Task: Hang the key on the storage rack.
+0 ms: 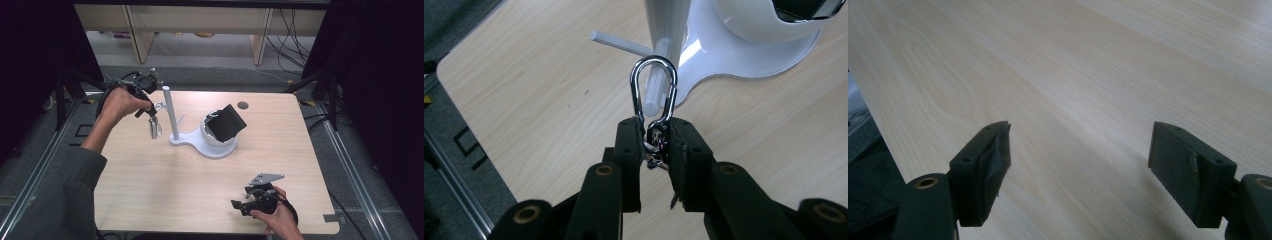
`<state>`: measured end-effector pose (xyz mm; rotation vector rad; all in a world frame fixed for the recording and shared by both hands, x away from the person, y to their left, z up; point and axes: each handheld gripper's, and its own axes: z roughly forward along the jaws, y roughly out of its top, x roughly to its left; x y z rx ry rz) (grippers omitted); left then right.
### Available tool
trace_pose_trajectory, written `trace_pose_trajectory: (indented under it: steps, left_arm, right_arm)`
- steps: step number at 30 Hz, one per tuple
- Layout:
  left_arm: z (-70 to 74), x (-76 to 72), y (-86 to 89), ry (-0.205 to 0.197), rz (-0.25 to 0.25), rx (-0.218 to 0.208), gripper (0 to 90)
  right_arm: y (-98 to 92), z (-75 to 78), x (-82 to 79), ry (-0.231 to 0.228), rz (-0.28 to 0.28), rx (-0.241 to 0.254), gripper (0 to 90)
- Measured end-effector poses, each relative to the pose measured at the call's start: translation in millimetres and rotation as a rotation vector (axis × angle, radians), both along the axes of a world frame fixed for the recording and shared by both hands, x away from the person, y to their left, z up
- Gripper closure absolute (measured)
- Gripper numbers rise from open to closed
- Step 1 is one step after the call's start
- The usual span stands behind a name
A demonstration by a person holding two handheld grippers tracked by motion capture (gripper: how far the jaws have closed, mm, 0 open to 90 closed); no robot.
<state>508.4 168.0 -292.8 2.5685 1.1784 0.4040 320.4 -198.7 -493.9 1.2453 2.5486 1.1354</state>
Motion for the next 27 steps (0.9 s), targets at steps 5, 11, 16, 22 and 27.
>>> trace_pose_trajectory:
  steps: [5,11,16,22,27]
  left_arm:
    - [-4.4,2.5,-0.1,0.0,-0.004,-0.006,75.0]
    - [-7.6,4.7,-0.3,-0.002,-0.005,-0.008,75.1]
    - [-8.8,5.3,-2.1,-0.01,-0.003,-0.011,74.9]
    - [-8.4,4.3,-2.3,-0.012,0.018,-0.022,73.2]
    - [-6.7,2.9,-1.6,-0.013,0.016,-0.023,72.5]
  right_arm:
    - [-0.5,0.7,-0.1,0.01,0.006,-0.013,25.8]
    - [-0.5,0.5,0.2,0.0,0.014,-0.012,25.8]
    - [-0.5,0.5,0.1,0.0,0.015,-0.012,25.8]
    - [-0.6,0.8,0.2,0.001,0.016,-0.014,25.8]
    - [-0.3,0.4,0.3,-0.007,0.021,-0.009,25.8]
